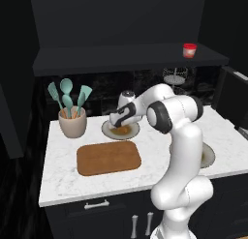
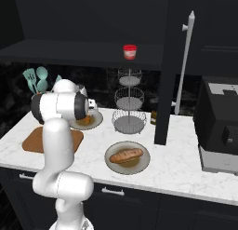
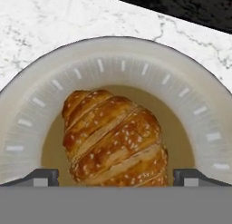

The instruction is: From the different types of pastries on the counter, select a croissant and place it on the cutting board. Then retrieve a jar of jam from the cabinet and place it alongside the croissant on the cutting board.

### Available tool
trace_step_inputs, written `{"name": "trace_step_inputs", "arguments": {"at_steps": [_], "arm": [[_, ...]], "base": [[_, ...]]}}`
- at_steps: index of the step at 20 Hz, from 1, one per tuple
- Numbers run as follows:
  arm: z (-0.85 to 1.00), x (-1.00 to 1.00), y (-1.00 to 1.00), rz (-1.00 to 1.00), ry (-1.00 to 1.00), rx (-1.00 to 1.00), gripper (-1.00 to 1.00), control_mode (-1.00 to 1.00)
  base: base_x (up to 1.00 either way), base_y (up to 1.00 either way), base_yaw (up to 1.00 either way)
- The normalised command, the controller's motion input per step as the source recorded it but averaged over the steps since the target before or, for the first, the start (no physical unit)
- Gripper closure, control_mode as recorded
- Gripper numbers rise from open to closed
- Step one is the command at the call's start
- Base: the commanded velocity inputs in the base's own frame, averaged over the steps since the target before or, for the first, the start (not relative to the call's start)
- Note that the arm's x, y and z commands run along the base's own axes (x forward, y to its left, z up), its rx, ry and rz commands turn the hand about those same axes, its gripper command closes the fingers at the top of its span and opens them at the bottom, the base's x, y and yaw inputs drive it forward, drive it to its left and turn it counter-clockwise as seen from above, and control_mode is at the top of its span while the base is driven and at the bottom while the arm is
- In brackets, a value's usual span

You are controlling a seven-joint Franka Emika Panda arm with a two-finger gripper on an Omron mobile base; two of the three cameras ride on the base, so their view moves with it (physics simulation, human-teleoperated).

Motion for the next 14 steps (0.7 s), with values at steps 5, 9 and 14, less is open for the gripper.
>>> {"name": "trace_step_inputs", "arguments": {"at_steps": [5, 9, 14], "arm": [[-0.2, 0.05, 0.0, 0.0, 0.0, -0.01, -1.0, -1.0], [-0.18, 0.11, 0.0, 0.0, 0.0, -0.02, -1.0, -1.0], [-0.11, 0.22, 0.0, 0.0, -0.01, -0.03, -1.0, -1.0]], "base": [[0.0, 0.0, 0.0], [0.0, 0.0, 0.0], [0.0, 0.0, 0.0]]}}
